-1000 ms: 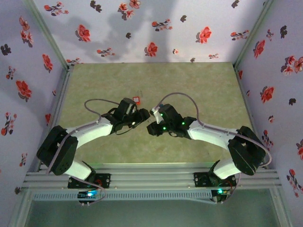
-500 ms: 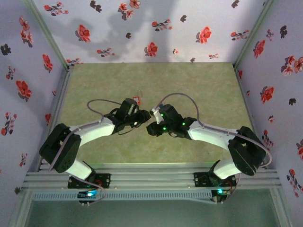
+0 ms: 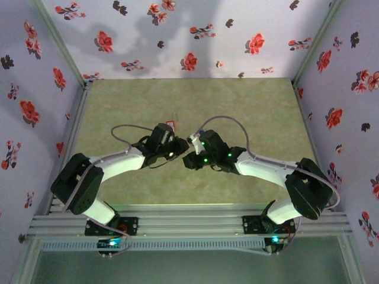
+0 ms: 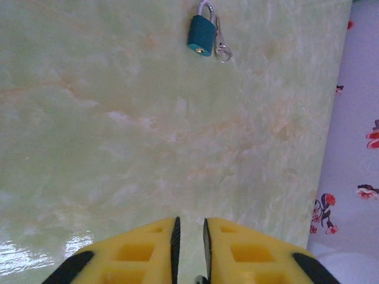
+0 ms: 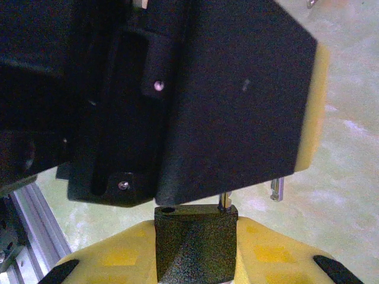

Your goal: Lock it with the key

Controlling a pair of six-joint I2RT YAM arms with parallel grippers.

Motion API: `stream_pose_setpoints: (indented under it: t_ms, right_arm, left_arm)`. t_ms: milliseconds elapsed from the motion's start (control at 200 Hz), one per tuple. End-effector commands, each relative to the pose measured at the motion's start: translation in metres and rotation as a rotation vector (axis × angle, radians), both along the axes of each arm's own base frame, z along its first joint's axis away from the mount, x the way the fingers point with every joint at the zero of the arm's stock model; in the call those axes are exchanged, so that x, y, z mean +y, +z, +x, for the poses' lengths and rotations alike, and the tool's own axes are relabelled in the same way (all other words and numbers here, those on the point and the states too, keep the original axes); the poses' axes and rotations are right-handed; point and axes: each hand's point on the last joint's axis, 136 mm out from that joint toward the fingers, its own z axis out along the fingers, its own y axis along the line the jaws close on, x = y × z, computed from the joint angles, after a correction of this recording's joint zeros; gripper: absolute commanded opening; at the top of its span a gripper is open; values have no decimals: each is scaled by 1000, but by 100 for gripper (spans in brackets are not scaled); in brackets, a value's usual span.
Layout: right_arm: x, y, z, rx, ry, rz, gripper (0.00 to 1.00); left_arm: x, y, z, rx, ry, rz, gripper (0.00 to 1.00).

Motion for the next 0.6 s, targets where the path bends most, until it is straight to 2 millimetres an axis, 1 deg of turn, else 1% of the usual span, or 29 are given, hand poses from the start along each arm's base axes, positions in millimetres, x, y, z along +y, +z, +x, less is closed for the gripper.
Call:
stream_pose_setpoints:
  t_ms: [0,95,180,360,595]
  right_arm:
    - [1,10,1,-15,-1,41,18]
    - [1,10,2,-15,-3,40,18]
    - [1,9,1,-14,-3,39,17]
    - [0,9,1,-14,-2,38,17]
    - [-2,11,2,-21,-8,39,17]
  left_arm:
    - [-5,-4,-4,9,-19,-12,19]
    - [-6,-2,-5,8,-23,-24,14]
    - [-6,-2,-5,8,-24,-28,12]
    - [-7,-3,-6,10,-28,-30,0]
    - [-6,-3,-8,7,-30,-37,0]
